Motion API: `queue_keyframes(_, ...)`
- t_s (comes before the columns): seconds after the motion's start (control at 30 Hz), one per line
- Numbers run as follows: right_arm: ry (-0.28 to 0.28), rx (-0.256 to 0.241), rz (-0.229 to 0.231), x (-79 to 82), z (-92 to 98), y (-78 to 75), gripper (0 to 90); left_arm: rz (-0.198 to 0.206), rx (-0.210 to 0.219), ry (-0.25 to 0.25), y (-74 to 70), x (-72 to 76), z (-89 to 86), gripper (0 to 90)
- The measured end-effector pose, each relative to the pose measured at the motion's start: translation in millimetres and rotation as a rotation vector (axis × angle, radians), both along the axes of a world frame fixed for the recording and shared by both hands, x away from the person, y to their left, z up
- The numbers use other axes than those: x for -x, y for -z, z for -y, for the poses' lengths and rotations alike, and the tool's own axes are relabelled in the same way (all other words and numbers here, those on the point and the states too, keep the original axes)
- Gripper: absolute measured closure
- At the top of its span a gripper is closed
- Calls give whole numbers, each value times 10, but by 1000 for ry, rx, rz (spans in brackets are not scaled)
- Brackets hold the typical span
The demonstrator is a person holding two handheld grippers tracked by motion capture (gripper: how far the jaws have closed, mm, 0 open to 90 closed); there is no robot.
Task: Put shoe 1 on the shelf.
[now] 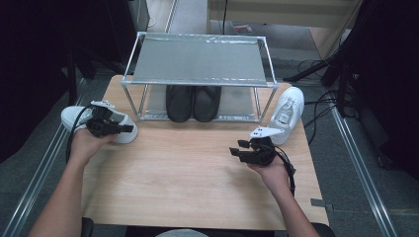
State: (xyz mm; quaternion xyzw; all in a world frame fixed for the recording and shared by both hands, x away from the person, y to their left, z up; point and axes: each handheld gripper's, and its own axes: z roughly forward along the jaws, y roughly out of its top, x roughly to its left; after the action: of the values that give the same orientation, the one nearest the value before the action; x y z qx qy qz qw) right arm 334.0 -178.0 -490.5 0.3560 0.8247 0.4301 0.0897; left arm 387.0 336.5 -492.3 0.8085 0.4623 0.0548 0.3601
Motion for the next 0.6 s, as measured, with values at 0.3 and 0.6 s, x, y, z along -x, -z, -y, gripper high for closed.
queue_keyframes(0.3,2,2,1,4,1,-2,527,25,-62,-42,-171,61,46,772)
queue_keyframes(0.6,-6,5,8,-9,-26,-7,528,34,-112,-57,-312,194,134,769)
